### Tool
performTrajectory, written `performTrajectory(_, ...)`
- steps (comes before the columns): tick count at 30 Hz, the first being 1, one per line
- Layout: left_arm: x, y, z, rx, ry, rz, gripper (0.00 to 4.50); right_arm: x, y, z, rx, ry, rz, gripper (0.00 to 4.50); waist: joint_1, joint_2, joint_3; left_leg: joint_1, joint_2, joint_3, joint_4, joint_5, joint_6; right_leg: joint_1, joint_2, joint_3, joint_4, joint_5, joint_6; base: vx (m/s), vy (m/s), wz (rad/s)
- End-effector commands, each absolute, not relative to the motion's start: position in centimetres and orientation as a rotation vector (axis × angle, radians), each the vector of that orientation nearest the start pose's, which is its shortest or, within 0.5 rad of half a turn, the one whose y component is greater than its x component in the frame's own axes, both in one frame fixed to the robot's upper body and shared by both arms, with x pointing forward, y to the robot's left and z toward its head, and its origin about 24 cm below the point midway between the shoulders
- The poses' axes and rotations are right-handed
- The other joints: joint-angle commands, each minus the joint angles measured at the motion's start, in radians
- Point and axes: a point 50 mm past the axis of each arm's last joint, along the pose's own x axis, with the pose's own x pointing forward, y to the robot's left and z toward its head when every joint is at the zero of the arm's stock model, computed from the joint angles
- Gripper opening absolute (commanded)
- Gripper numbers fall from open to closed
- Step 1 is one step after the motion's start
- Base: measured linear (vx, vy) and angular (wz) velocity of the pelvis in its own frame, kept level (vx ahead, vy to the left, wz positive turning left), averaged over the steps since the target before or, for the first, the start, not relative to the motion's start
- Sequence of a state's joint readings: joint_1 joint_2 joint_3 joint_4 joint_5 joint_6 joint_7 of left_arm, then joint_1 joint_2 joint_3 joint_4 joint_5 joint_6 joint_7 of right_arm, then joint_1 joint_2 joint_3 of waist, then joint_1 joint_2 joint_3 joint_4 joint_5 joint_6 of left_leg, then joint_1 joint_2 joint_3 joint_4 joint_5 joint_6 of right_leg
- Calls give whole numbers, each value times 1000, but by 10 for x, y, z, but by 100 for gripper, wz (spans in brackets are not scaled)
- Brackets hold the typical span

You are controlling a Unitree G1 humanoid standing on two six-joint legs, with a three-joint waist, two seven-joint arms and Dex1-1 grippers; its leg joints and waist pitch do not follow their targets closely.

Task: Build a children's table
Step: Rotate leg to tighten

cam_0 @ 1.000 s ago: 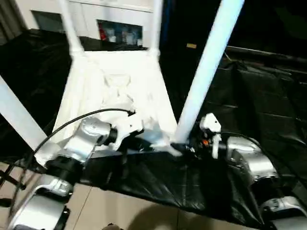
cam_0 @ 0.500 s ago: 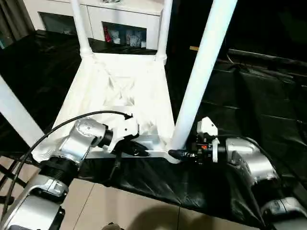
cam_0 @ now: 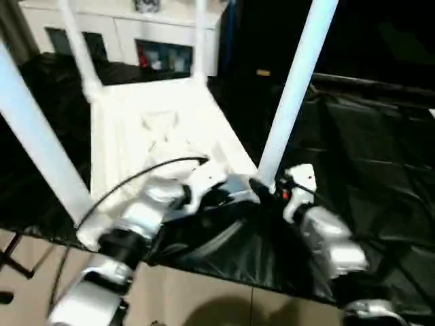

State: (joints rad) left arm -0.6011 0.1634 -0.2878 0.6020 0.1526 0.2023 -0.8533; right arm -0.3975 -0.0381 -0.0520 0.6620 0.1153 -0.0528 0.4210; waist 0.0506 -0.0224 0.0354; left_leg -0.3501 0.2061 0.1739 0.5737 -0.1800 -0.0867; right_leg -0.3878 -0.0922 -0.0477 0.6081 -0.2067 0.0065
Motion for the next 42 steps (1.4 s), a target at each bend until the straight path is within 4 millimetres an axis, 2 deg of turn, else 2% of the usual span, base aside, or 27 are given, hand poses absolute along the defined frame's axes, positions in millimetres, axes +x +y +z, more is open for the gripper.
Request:
performTrajectory(1,313,40,35,375,390,-1166,0,306,-96,-12,148,310,439,261,-7,4,-33,5,15,-11,-84,-412,-22,11,-44,28,-111,-492,-112,0,0,0)
performTrajectory(3,312,33,36,381,376,-1156,0,309,-77,-4,151,264,447,261,-14,5,-35,5,15,-13,-85,-427,-17,12,-42,27,-114,-486,-107,0,0,0)
performTrajectory(5,313,33,37,377,374,-1153,0,309,-73,0,150,239,471,261,-15,7,-38,3,14,-12,-85,-423,-6,14,-41,27,-114,-463,-110,0,0,0)
performTrajectory(6,313,35,38,373,374,-1158,0,309,-76,2,149,215,472,295,-15,1,-40,1,15,-10,-86,-397,4,17,-41,28,-111,-424,-118,0,0,0)
performTrajectory(8,314,38,38,371,374,-1160,0,310,-79,3,155,208,471,316,-15,3,-40,-2,16,-7,-87,-367,13,20,-39,30,-108,-366,-135,0,0,0)
performTrajectory(9,315,43,39,369,372,-1161,0,310,-87,4,177,199,474,316,-14,-1,-39,-3,16,-6,-88,-362,21,21,-39,30,-105,-357,-141,0,0,0)
performTrajectory(10,315,43,39,369,372,-1161,0,310,-87,4,177,199,474,332,-14,1,-39,-3,16,-5,-87,-360,22,21,-39,31,-106,-356,-144,0,0,0)
performTrajectory(13,315,61,42,369,366,-1219,0,312,-110,9,144,167,532,349,-14,-10,-40,-6,18,-3,-85,-342,36,24,-41,32,-105,-353,-152,0,0,0)
performTrajectory(14,315,61,42,369,366,-1219,0,312,-110,9,144,167,532,367,-11,-8,-41,-6,18,-4,-85,-334,39,25,-42,31,-103,-345,-157,0,0,0)
performTrajectory(15,313,70,43,371,368,-1254,0,314,-121,12,115,158,563,367,-10,-7,-44,-6,19,-1,-82,-307,43,26,-42,34,-100,-301,-169,0,0,0)
performTrajectory(17,311,79,43,382,375,-1292,0,314,-130,16,90,148,601,367,-10,-17,-48,-11,19,3,-77,-244,62,32,-41,33,-89,-215,-191,0,0,0)
performTrajectory(19,309,87,43,403,379,-1322,0,315,-137,20,65,137,640,367,-6,-8,-58,-12,21,4,-66,-138,89,38,-39,33,-68,-59,-229,52,-13,2)
performTrajectory(20,309,92,44,407,387,-1336,0,315,-139,22,49,134,679,367,-6,-13,-61,-12,21,7,-62,-100,101,38,-36,32,-61,0,-242,56,-6,2)
performTrajectory(21,309,92,44,407,387,-1336,0,315,-139,22,49,134,679,367,-1,-12,-64,-13,18,10,-55,-37,128,39,-32,32,-48,107,-268,0,0,0)
performTrajectory(22,308,97,45,414,395,-1361,0,313,-142,25,29,133,737,367,4,-12,-62,-13,15,13,-51,-29,150,37,-30,31,-45,154,-285,0,0,0)
performTrajectory(25,307,107,49,434,414,-1415,0,309,-147,30,-5,144,883,367,7,-14,-60,-12,19,14,-51,-50,167,39,-35,30,-45,138,-291,0,0,0)
performTrajectory(26,306,110,50,442,420,-1431,0,307,-148,32,-10,154,938,367,7,-22,-60,-12,18,15,-51,-58,170,40,-34,30,-46,126,-290,0,0,0)
performTrajectory(27,307,112,51,447,428,-1443,0,306,-150,33,-13,163,978,367,11,-16,-57,-10,22,14,-53,-82,160,39,-38,31,-48,80,-285,0,0,0)
performTrajectory(29,307,114,51,460,433,-1450,0,305,-150,33,-17,172,1006,367,11,-16,-53,-8,25,13,-58,-113,139,37,-38,31,-52,35,-283,0,0,0)
performTrajectory(30,307,117,51,472,440,-1458,0,305,-151,33,-27,181,1038,352,11,-12,-52,-7,25,13,-59,-123,129,35,-38,31,-54,21,-283,0,0,0)
performTrajectory(31,307,117,51,472,440,-1458,0,305,-151,33,-27,181,1038,343,10,-17,-51,-7,25,13,-59,-147,115,35,-38,32,-56,-5,-280,0,0,0)
performTrajectory(32,307,120,52,478,448,-1471,0,305,-150,35,-41,189,1072,333,11,-10,-51,-4,25,14,-60,-165,100,33,-38,32,-59,-22,-278,0,0,0)
performTrajectory(33,307,123,53,485,459,-1482,0,307,-149,37,-57,187,1084,328,10,-9,-51,-5,25,13,-62,-176,89,35,-37,32,-58,-32,-276,0,0,0)
performTrajectory(35,307,126,54,491,468,-1495,0,310,-147,39,-61,189,1111,315,11,-10,-50,-6,24,14,-61,-182,77,34,-37,33,-58,-42,-271,0,0,0)
performTrajectory(36,307,127,54,493,469,-1498,0,310,-145,39,-66,194,1129,300,12,-5,-50,-6,24,13,-61,-187,71,33,-37,33,-57,-50,-270,0,0,0)
performTrajectory(38,307,127,54,492,468,-1501,0,309,-145,39,-72,200,1146,280,13,-6,-51,-3,26,14,-61,-189,67,33,-37,33,-57,-46,-272,0,0,0)
performTrajectory(42,308,129,54,485,472,-1500,0,306,-143,36,-73,216,1183,247,17,-10,-53,-8,24,13,-59,-167,70,37,-37,32,-52,-14,-276,0,0,0)
